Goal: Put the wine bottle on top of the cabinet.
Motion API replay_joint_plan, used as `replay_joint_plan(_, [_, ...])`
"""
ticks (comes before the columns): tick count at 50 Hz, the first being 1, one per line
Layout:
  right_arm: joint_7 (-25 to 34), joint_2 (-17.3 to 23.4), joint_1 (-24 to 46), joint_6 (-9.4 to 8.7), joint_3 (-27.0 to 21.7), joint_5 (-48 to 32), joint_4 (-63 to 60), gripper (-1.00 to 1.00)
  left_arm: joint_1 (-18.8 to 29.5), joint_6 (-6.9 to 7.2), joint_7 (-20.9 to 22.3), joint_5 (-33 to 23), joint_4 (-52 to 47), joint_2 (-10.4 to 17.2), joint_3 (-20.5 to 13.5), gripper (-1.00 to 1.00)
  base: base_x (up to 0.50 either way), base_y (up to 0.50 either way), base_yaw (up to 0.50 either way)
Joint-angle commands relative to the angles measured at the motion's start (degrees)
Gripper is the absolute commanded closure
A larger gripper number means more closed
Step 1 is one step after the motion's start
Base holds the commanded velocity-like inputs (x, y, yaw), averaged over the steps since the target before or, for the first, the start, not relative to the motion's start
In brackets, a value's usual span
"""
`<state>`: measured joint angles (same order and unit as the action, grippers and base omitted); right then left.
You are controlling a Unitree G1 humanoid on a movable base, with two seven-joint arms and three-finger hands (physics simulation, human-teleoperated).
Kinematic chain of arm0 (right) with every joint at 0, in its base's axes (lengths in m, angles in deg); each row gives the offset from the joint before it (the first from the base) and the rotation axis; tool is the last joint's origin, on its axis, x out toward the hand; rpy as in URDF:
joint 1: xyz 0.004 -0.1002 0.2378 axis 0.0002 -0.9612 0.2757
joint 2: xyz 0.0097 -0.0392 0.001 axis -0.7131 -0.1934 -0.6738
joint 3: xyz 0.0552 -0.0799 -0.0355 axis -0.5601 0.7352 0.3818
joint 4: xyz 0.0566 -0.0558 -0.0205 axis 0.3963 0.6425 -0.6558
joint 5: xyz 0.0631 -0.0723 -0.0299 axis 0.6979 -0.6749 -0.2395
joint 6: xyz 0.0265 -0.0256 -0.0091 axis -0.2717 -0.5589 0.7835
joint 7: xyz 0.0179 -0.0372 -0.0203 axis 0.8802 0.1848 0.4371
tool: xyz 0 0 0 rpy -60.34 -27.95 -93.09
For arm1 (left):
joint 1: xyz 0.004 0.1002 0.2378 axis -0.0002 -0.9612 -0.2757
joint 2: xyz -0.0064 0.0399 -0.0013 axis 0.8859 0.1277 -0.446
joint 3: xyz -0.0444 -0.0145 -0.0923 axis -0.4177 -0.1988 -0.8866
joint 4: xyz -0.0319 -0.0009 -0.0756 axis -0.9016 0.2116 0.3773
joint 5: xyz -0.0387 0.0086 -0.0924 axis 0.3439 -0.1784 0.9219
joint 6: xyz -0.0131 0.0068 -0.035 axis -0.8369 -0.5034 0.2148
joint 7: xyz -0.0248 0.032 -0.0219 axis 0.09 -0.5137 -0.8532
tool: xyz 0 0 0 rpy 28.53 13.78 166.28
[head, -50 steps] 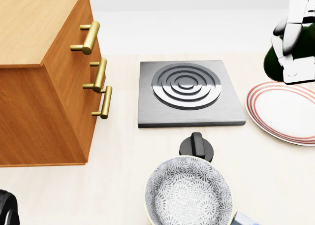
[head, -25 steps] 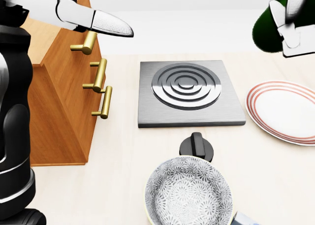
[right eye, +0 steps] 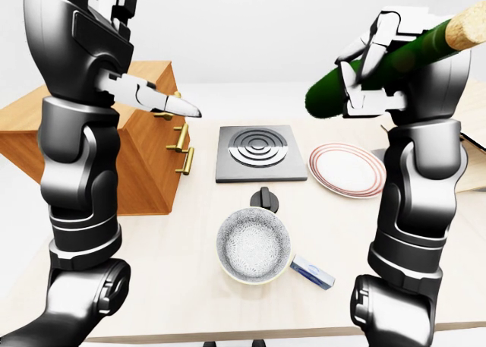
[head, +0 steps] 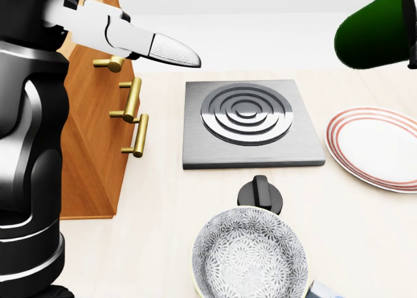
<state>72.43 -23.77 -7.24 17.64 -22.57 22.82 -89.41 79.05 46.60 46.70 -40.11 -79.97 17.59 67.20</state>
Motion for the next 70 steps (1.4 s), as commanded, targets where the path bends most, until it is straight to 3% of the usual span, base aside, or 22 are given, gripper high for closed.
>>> replay_joint_plan(1, [-6.8, 0.6, -1.1, 0.0, -0.1, 7.9, 0.4, 1.0, 0.0, 0.0, -0.3, -0.6, 0.4, -2.1, 1.1, -1.0, 0.0, 0.0, 0.0])
replay_joint_plan(14, [-7.0, 0.6, -0.8, 0.0, 0.3, 8.6, 0.4, 1.0, -0.8, 0.0, -0.3, -1.8, 3.6, -6.6, 3.7, -1.0, 0.0, 0.0, 0.0])
replay_joint_plan(22, [-6.9, 0.1, 3.8, 0.0, 2.8, 7.8, 3.1, 1.0, -1.9, 0.0, 0.2, -2.7, 6.2, -8.0, 4.3, -1.0, 0.0, 0.0, 0.0])
replay_joint_plan(27, [-6.5, -0.8, 5.8, 0.0, 4.0, 7.0, 4.3, 1.0, -4.4, 0.0, 0.7, -3.5, 3.0, -9.3, 5.6, -1.0, 0.0, 0.0, 0.0])
replay_joint_plan(39, [-6.4, -2.0, 6.4, 0.0, 4.5, 6.6, 4.1, 1.0, -7.1, 0.0, 1.4, -4.9, 4.2, -10.7, 6.4, -1.0, 0.0, 0.0, 0.0])
replay_joint_plan(70, [-4.1, -10.2, 6.1, 0.0, 9.6, 1.7, 12.6, 1.0, -8.5, 0.0, 2.6, -6.2, 4.6, -11.9, 7.0, -1.0, 0.0, 0.0, 0.0])
